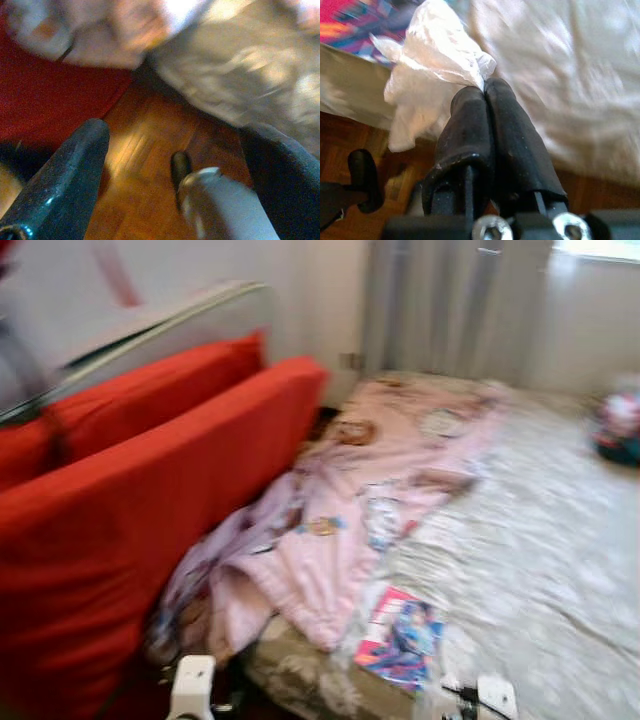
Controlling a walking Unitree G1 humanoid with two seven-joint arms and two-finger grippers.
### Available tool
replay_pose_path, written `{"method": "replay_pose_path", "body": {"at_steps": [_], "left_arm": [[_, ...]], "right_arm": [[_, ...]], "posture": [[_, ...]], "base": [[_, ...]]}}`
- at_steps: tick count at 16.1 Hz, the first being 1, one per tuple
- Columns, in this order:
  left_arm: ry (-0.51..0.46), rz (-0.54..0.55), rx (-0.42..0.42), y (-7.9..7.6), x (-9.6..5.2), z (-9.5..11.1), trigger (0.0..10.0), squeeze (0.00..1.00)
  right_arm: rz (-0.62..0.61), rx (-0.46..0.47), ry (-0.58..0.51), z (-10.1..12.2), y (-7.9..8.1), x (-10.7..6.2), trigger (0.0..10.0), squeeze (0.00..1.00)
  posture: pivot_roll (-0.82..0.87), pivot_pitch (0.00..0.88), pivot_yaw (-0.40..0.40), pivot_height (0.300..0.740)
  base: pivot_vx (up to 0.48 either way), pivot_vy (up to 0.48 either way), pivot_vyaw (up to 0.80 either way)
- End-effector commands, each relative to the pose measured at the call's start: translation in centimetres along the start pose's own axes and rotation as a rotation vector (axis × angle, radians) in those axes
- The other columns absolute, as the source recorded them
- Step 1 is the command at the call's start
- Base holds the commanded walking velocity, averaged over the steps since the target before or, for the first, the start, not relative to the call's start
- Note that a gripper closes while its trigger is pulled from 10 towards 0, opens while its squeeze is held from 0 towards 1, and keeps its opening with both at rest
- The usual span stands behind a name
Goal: Clean up the room
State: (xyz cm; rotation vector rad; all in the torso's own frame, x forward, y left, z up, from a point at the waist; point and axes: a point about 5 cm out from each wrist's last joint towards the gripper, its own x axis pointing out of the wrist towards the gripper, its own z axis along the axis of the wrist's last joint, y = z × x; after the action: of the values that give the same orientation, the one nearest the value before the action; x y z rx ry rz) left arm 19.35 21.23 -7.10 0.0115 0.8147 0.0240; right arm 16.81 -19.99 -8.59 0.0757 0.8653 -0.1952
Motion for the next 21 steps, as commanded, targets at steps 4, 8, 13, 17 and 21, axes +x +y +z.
{"method": "replay_pose_path", "body": {"at_steps": [4,8,13,17,21], "left_arm": [[0.071,0.05,-0.005,2.0,-0.6,-1.2,10.0,0.0],[0.061,0.046,-0.01,1.6,-0.3,-0.5,10.0,0.0],[0.059,0.048,-0.011,1.5,-0.2,-0.5,10.0,0.0],[0.058,0.05,-0.02,1.4,-0.2,-0.5,10.0,0.0],[0.049,0.043,-0.041,0.7,0.0,-0.3,10.0,0.0]], "right_arm": [[0.004,-0.017,0.007,0.6,0.6,0.3,10.0,0.0],[0.001,-0.012,0.005,0.8,0.6,0.3,10.0,0.0],[-0.007,-0.012,0.019,0.1,0.6,0.1,10.0,0.0],[-0.011,-0.014,0.028,-0.2,0.4,0.1,10.0,0.0],[-0.009,-0.017,0.016,0.7,-0.1,0.3,10.0,0.0]], "posture": [[0.0,0.0,0.018,0.74],[0.01,0.0,0.021,0.74],[0.0,0.0,0.024,0.74],[-0.01,0.0,0.015,0.74],[-0.03,0.0,-0.016,0.74]], "base": [[0.0,0.0,0.8],[0.0,0.0,0.8],[0.0,0.0,0.8],[0.0,0.0,0.8],[0.0,0.0,0.32]]}}
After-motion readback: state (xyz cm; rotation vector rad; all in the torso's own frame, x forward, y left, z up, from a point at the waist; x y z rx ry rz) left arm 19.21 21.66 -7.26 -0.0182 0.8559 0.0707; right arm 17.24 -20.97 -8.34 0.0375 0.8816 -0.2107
